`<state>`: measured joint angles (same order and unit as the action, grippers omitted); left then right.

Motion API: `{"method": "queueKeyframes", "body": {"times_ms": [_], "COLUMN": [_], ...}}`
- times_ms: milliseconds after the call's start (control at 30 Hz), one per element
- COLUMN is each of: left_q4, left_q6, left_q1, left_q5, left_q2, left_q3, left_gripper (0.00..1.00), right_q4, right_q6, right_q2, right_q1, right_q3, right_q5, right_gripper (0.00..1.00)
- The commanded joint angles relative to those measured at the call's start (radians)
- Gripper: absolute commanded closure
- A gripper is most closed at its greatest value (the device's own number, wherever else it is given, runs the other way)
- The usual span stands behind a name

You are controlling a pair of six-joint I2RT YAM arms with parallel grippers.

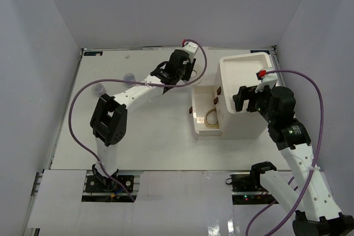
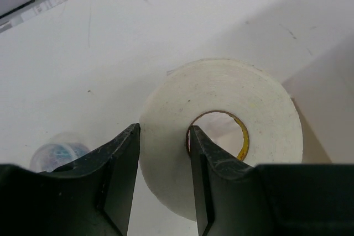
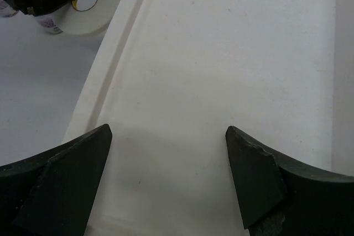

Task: Sort the stationery into containers
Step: Pick up the stationery from the center of the board, then place the stationery in the drawer.

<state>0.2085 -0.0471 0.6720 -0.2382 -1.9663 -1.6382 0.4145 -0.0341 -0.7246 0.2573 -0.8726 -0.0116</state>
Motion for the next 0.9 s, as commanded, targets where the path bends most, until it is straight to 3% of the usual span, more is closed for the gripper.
{"method": "queueKeyframes", "body": {"times_ms": [0,200,633,867], "left_q4": [0.052,0.121,0.155,0.158], "left_q6": [0.071,0.075,0.024,-0.010], "left_q1": [0.089,0.156,0.262,0.276], "left_q5": [-0.084,-0.159,-0.185,-0.153], "left_q2": [0.060,0.052,-0.049,-0.060], "left_q3": [0.037,0.043,0.008,-0.017], "left_gripper": [0.50,0.49,0.47,0.39], "right_q4": [0.043,0.041,0.049,0.049], "right_q6": [-0.015,-0.016,-0.016,-0.016], "right_q2": [0.008,0.011,0.016,0.016], "right_q1": [0.003,0.002,0.002,0.002], "right_q3": [0.015,0.017,0.017,0.017], "right_q5": [-0.018,-0.022,-0.019,-0.019], "right_gripper": [0.10,0.10,0.10,0.10]}}
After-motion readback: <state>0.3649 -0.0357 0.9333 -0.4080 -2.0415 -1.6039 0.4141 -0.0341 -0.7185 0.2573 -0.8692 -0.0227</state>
